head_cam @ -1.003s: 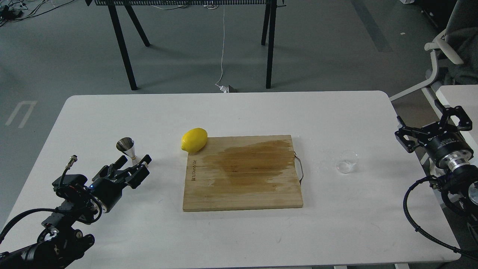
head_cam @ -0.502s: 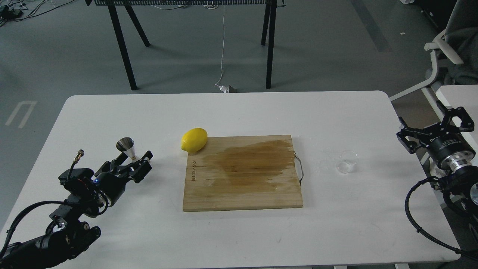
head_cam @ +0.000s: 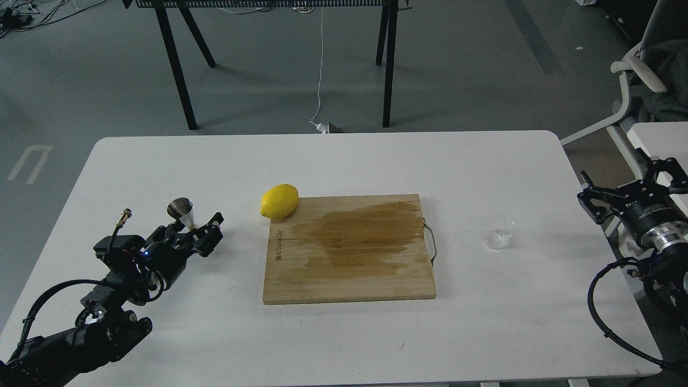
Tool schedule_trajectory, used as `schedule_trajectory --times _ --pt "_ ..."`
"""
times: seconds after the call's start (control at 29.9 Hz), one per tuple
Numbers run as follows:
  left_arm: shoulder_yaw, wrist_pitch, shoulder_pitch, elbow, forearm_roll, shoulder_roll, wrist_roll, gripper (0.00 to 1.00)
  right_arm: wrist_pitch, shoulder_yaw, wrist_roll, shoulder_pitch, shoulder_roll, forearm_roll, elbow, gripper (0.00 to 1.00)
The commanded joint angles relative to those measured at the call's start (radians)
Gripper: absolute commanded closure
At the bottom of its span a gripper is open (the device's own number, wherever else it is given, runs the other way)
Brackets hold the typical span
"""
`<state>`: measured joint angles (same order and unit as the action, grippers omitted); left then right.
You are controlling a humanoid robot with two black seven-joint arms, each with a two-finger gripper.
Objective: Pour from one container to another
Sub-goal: 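Close the left gripper around the metal jigger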
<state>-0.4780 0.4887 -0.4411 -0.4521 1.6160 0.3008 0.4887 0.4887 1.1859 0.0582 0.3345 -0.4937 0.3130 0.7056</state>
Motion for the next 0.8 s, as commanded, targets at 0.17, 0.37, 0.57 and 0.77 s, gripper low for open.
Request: schedule_trajectory --times 0.17,0.37,0.57,0.77 --pt "0.002 0.0 -0.008 0.004 -0.001 0.001 0.0 0.31 0.0 0.0 0.0 0.0 0.001 0.0 0.002 0.01" --pt "0.002 0.0 -0.01 0.035 0.005 0.0 0.0 0.42 0.0 0.0 0.0 0.0 0.001 0.0 0.002 0.01" --pt "0.002 0.0 -0.01 0.038 0.007 0.001 0.0 0.51 0.0 0.0 0.0 -0.002 0.001 0.0 0.003 0.01" --pt "0.004 0.0 -0.013 0.039 0.01 0.003 0.0 0.62 0.0 0.0 0.0 -0.002 0.001 0.0 0.003 0.01"
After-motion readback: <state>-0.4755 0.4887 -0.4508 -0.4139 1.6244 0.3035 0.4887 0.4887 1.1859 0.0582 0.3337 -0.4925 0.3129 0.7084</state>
